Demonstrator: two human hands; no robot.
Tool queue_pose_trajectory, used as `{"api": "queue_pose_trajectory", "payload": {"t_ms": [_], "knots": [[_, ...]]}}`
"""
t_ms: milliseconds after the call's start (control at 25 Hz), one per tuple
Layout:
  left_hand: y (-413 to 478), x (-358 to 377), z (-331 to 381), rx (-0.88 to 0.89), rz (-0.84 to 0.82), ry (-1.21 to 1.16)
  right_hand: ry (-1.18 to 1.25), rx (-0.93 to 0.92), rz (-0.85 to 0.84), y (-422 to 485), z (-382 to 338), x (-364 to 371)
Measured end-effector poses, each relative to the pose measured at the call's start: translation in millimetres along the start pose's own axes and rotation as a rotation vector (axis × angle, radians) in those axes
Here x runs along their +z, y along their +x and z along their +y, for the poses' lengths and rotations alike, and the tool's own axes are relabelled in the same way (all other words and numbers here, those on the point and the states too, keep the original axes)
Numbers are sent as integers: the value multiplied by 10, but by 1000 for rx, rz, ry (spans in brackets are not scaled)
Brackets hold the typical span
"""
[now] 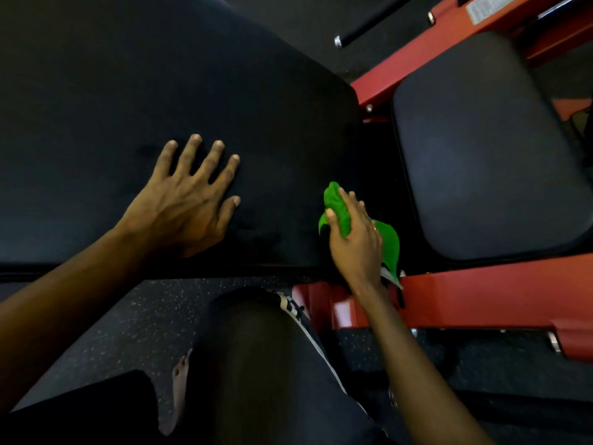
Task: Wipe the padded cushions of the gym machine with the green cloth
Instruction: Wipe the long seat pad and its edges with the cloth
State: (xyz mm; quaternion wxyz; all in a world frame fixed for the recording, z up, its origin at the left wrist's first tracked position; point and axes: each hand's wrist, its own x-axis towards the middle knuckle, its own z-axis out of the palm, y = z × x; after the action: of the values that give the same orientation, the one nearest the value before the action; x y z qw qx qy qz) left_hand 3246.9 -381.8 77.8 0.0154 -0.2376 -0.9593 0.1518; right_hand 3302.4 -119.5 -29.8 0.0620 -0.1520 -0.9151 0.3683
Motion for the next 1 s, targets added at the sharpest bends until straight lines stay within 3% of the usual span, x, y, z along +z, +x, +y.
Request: {"api": "queue_pose_trajectory", "payload": {"t_ms": [80,200,280,560,800,1000], "knots": [[1,3,-9,-6,0,6,33,-25,10,-42,-255,62],[-4,-9,-8,-6,-11,1,5,-343,-107,-454,-726,171],[-2,-24,6,-7,-12,-1,-23,-441,-131,-448,-654,177],[83,-107,136,-47,-54,-69,12,-23,1,404,-84,75],[208,-42,283,32,-59,-92,38,-317,-76,-851,-370,71],[348,-52,124,74,-148,-195,69,-458,-50,-753,-771,219]]}}
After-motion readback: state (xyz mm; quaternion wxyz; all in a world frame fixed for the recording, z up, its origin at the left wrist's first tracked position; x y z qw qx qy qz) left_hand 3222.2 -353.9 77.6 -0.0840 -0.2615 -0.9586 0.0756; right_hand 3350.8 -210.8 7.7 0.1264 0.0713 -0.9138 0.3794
